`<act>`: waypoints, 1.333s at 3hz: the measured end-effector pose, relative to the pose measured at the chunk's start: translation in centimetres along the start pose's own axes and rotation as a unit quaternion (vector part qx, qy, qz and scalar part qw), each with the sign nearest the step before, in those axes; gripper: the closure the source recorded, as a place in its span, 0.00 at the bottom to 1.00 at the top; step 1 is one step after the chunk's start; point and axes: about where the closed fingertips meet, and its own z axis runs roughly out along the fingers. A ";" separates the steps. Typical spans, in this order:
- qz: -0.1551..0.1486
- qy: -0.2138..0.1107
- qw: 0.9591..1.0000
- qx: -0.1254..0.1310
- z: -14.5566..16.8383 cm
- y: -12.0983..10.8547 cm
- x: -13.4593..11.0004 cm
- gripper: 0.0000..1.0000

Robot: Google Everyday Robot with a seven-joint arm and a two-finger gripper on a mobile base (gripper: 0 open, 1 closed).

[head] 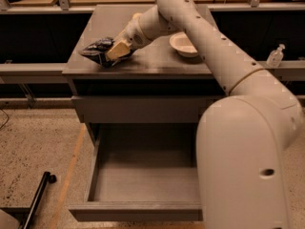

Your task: Place blue chip bag into middle drawer

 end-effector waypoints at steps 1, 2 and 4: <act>-0.012 0.021 1.000 -0.001 -3.2 2.7 0.1 1.00; -0.005 0.055 0.998 -0.007 -7.3 6.2 2.3 1.00; 0.073 0.152 0.986 -0.016 -14.8 12.7 11.4 1.00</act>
Offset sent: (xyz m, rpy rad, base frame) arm -0.1495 -0.1271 0.0013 -0.2180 0.0958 -0.0147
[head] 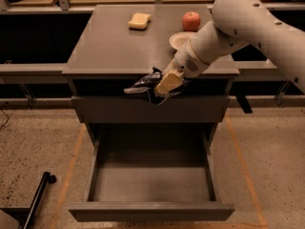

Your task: Place blue chip bag into middle drawer

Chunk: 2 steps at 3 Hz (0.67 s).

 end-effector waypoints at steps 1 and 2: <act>0.000 0.000 1.000 0.000 0.0 0.0 0.0 1.00; -0.006 -0.001 0.999 -0.033 2.4 0.8 0.1 1.00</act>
Offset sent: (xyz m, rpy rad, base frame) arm -0.0094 0.0345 -0.0458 0.0404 0.1020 0.1243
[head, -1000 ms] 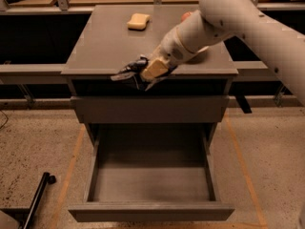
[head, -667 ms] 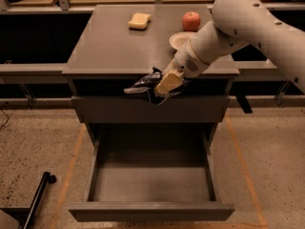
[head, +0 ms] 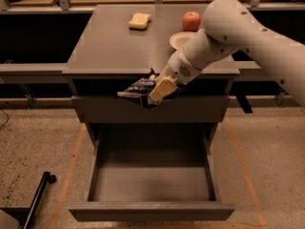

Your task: Place blue chip bag into middle drawer

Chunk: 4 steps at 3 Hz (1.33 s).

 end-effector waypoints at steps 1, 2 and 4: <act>0.031 -0.001 0.999 -0.040 3.3 1.5 2.6 1.00; 0.082 0.008 0.994 -0.078 7.3 3.3 7.0 1.00; 0.201 -0.041 0.966 -0.154 18.9 6.4 17.1 1.00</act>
Offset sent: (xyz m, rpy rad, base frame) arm -0.0736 -0.0080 -0.1778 0.0460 0.3991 -0.0822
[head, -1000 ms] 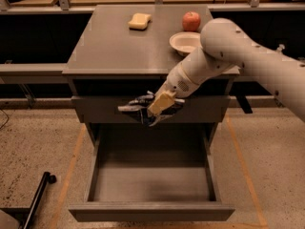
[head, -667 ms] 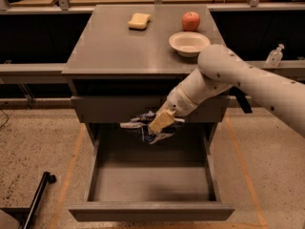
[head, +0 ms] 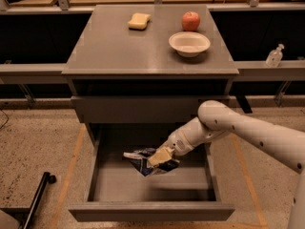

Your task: Place blue chip bag into middle drawer

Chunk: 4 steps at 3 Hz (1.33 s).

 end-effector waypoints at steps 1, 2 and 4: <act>-0.002 -0.001 1.000 -0.001 0.2 0.1 0.3 1.00; -0.007 0.001 1.000 0.013 0.0 0.3 0.5 1.00; 0.031 0.009 0.999 0.023 3.3 -2.4 3.5 0.75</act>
Offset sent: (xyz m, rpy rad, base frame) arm -0.0067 -0.0083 0.0022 -0.0438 -0.0614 -0.0236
